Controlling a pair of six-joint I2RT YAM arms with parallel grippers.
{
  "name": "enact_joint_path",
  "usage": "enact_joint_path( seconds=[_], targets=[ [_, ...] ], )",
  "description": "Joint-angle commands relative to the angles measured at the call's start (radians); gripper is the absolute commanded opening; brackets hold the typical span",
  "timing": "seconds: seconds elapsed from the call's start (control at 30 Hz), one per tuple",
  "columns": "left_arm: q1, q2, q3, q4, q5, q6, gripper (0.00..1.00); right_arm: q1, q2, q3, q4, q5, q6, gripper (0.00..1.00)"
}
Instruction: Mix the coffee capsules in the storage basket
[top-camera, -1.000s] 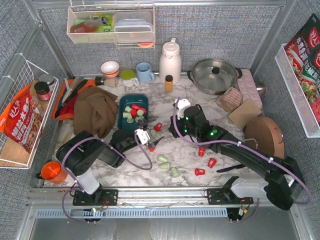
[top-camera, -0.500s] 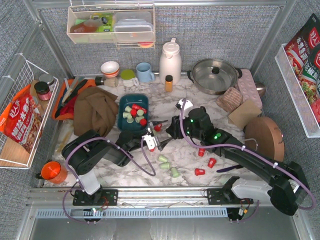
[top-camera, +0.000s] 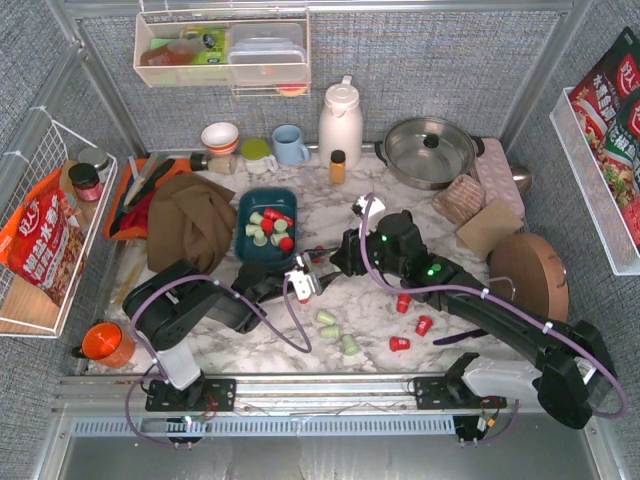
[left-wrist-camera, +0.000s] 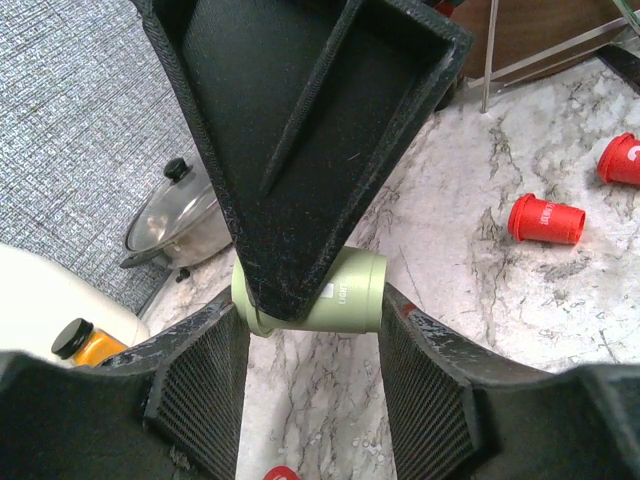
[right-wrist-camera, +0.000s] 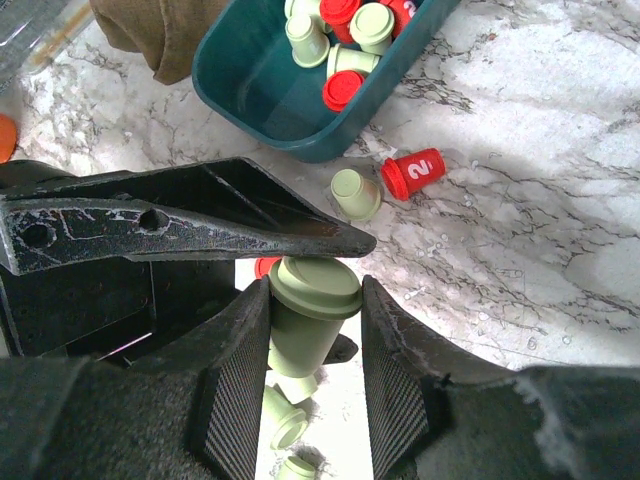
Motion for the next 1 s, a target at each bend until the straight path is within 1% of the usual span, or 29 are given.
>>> enact_joint_path(
  seconds=[0.0,0.03,0.07,0.13,0.17,0.37,0.43,0.57,0.73,0.87,0.97],
  targets=[
    [-0.002,-0.013,0.008,0.057,0.027,0.007,0.55,-0.005,0.003,0.008,-0.01,-0.018,0.013,0.4],
    [-0.001,-0.013,0.008,0.058,0.025,0.004,0.62,-0.005,0.003,0.007,-0.009,-0.018,0.013,0.4],
    [-0.002,-0.015,0.008,0.059,0.025,0.002,0.61,-0.006,0.003,0.006,-0.01,-0.018,0.014,0.4],
    [-0.001,-0.017,0.006,0.059,0.024,0.005,0.5,-0.008,0.001,0.006,-0.016,-0.019,0.014,0.41],
    [-0.001,-0.018,0.004,0.059,0.024,0.005,0.46,-0.008,0.0,0.006,-0.018,-0.019,0.015,0.43],
    [-0.001,-0.013,0.004,0.06,0.041,0.0,0.32,-0.014,-0.008,0.005,-0.025,-0.018,0.014,0.46],
    [-0.001,-0.013,0.004,0.061,0.044,-0.001,0.28,-0.014,-0.005,0.004,-0.027,-0.018,0.016,0.49],
    [-0.001,-0.005,0.001,0.06,0.034,-0.004,0.26,-0.019,-0.009,0.004,-0.034,-0.012,0.026,0.6],
    [-0.001,0.012,-0.006,0.064,-0.01,-0.002,0.26,-0.025,-0.054,0.004,-0.056,0.018,0.016,0.64],
    [0.003,0.02,-0.013,0.065,-0.117,-0.018,0.25,-0.03,-0.109,0.008,-0.109,0.075,-0.022,0.65],
    [0.02,0.017,-0.008,0.06,-0.264,-0.079,0.24,-0.033,-0.142,0.006,-0.146,0.119,-0.052,0.65]
  ],
)
